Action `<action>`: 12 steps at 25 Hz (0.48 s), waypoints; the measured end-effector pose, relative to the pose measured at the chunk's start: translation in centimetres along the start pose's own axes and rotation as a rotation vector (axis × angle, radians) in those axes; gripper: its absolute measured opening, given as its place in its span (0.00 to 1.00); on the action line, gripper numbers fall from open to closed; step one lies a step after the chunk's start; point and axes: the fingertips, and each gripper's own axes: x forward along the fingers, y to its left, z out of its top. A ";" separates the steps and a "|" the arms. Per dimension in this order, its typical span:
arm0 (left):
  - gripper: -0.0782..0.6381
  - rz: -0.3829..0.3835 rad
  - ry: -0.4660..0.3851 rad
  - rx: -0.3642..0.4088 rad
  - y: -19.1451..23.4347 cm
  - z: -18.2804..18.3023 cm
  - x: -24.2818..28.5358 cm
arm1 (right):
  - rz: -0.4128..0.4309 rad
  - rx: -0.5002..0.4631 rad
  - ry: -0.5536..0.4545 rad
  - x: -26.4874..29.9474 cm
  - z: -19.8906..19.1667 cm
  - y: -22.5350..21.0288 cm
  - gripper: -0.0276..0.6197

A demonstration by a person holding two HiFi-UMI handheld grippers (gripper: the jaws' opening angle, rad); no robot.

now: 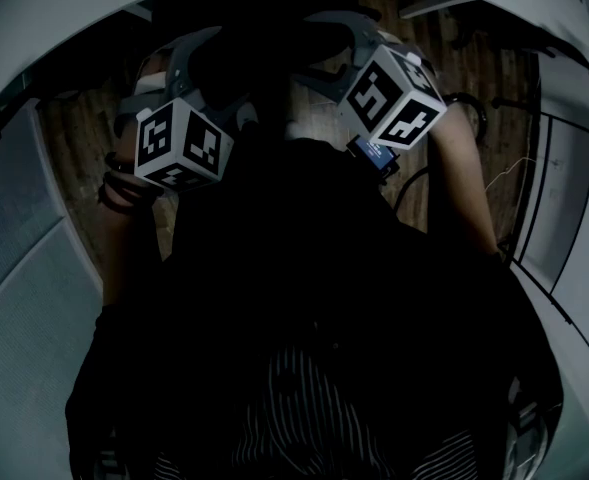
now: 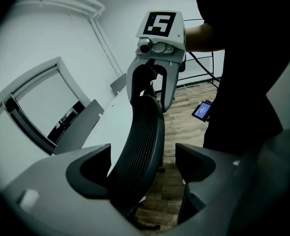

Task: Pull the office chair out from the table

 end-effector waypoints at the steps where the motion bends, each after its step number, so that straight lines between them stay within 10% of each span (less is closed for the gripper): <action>1: 0.67 -0.003 0.001 0.006 -0.1 0.0 0.2 | -0.001 -0.001 0.009 0.1 -0.2 0.0 0.47; 12: 0.73 -0.057 0.075 0.119 -1.3 -1.1 3.2 | 0.038 -0.088 0.121 2.0 -1.5 0.6 0.53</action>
